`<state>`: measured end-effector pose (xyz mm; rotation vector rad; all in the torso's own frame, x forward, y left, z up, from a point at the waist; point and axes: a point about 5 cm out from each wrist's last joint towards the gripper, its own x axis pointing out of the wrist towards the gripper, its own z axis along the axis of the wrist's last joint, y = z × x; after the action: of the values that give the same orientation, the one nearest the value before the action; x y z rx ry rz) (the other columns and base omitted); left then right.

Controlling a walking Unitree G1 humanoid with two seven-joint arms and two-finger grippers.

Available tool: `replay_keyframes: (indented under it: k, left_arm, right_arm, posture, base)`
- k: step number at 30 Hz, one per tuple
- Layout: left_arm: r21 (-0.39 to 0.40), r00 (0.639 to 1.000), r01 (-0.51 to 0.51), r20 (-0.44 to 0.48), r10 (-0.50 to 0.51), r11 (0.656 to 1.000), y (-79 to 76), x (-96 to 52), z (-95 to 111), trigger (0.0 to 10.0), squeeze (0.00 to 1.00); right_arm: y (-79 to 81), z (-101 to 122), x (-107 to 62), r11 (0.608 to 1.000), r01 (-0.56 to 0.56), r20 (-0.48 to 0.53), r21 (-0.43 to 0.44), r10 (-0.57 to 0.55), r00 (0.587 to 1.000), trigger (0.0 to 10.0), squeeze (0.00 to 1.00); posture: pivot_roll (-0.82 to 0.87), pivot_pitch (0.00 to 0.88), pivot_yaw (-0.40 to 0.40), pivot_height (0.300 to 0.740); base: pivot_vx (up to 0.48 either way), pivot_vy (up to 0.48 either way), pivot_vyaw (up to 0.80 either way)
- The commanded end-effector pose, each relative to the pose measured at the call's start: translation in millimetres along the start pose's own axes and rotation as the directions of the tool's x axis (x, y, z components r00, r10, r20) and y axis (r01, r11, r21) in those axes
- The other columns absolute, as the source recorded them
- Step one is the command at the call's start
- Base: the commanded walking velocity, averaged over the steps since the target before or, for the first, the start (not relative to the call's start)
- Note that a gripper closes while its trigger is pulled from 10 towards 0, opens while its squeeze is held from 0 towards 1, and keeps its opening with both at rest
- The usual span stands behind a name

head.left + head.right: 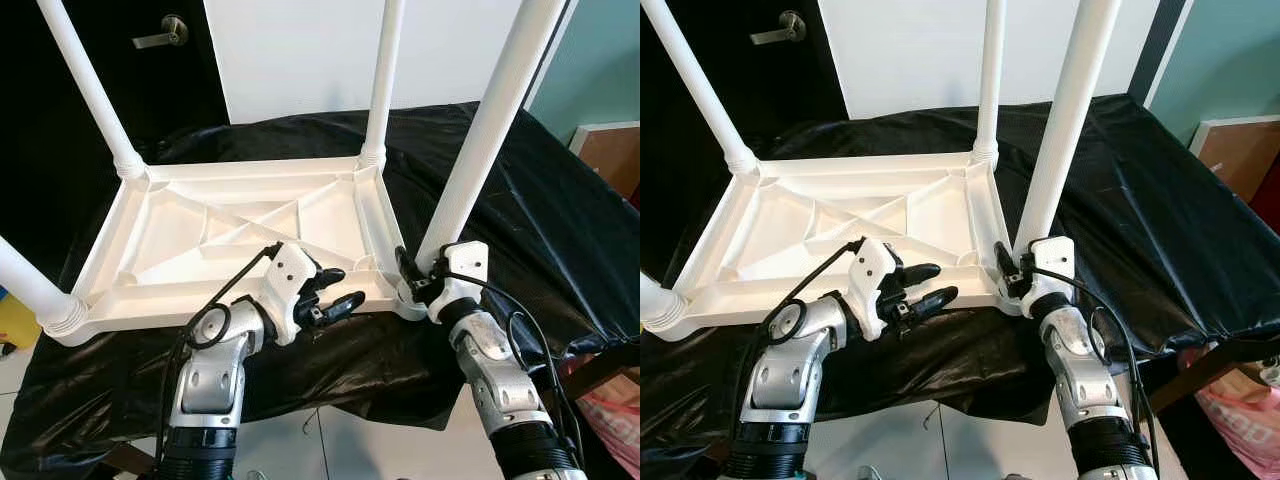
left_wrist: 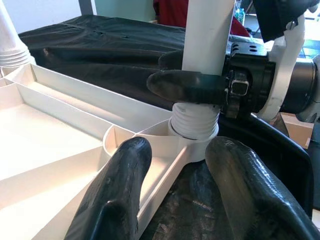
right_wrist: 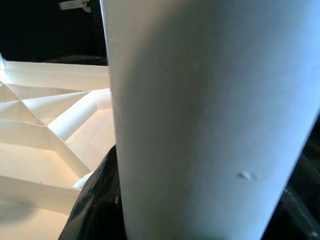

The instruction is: Building children table

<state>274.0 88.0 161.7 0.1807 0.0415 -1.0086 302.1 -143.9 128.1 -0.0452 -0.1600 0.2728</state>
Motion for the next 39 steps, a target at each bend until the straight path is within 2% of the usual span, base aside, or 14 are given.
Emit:
replay_keyframes:
  k: [1, 8, 11, 14, 20, 24, 33, 34, 39]
  left_arm:
    - [-0.008, 0.944, -0.33, -0.025, 0.33, 0.944, 16.7, -4.1, -4, 10.0, 0.0]
    - [-0.005, 0.947, -0.321, -0.028, 0.321, 0.947, 16.7, -3.8, -3, 10.0, 0.0]
    - [-0.007, 0.947, -0.321, -0.03, 0.32, 0.947, 17.0, -3.5, -3, 10.0, 0.0]
    - [-0.007, 0.947, -0.321, -0.03, 0.321, 0.947, 17.1, -3.5, -3, 10.0, 0.0]
    - [-0.009, 0.947, -0.319, -0.03, 0.318, 0.948, 17.0, -3.4, -2, 10.0, 0.0]
    - [-0.01, 0.948, -0.318, -0.031, 0.318, 0.948, 17.1, -3.3, -2, 10.0, 0.0]
    - [-0.009, 0.947, -0.32, -0.029, 0.319, 0.948, 17.8, -3.2, -1, 10.0, 0.0]
    - [-0.008, 0.947, -0.32, -0.027, 0.32, 0.947, 18.4, -3.1, 0, 10.0, 0.0]
    - [-0.006, 0.947, -0.32, -0.026, 0.32, 0.947, 18.8, -3.0, 1, 10.0, 0.0]
  right_arm:
    - [1.4, -12, -3.7, 1.0, -0.006, -0.055, -0.001, 0.006, 0.998, 10.0, 0.0]
    - [3.8, -11, -5.7, 0.997, -0.055, -0.04, -0.056, 0.053, 0.998, 10.0, 0.0]
    - [13.2, -14, -11.5, 0.987, -0.116, -0.035, -0.108, 0.112, 0.993, 10.0, 0.0]
    - [15.3, -15, -12.7, 0.985, -0.128, -0.034, -0.12, 0.124, 0.992, 10.0, 0.0]
    - [23.0, -19, -19.2, 0.956, -0.203, -0.027, -0.21, 0.202, 0.979, 10.0, 0.0]
    - [22.3, -22, -20.9, 0.957, -0.205, -0.035, -0.206, 0.202, 0.979, 10.0, 0.0]
    - [17.0, -30, -22.3, 0.982, -0.153, -0.048, -0.106, 0.149, 0.988, 10.0, 0.0]
    - [17.4, -32, -18.8, 0.988, -0.135, -0.031, -0.07, 0.133, 0.991, 10.0, 0.0]
    - [18.6, -35, -14.8, 0.991, -0.122, -0.015, -0.055, 0.121, 0.992, 10.0, 0.0]
  posture:
    - [-0.13, 0.032, 0.009, 0.74]
    - [-0.13, 0.032, 0.012, 0.74]
    - [-0.13, 0.033, 0.013, 0.74]
    - [-0.13, 0.033, 0.013, 0.74]
    - [-0.13, 0.037, 0.017, 0.74]
    - [-0.13, 0.037, 0.016, 0.74]
    - [-0.13, 0.035, 0.019, 0.74]
    - [-0.13, 0.032, 0.022, 0.74]
    - [-0.13, 0.031, 0.024, 0.74]
  base:
    - [0.0, 0.0, 0.0]
    - [0.0, 0.0, 0.0]
    - [0.0, 0.0, 0.0]
    - [0.0, 0.0, 0.0]
    - [0.0, 0.0, 0.0]
    - [0.0, 0.0, 0.0]
    - [0.0, 0.0, 0.0]
    - [0.0, 0.0, 0.0]
    - [0.0, 0.0, 0.0]
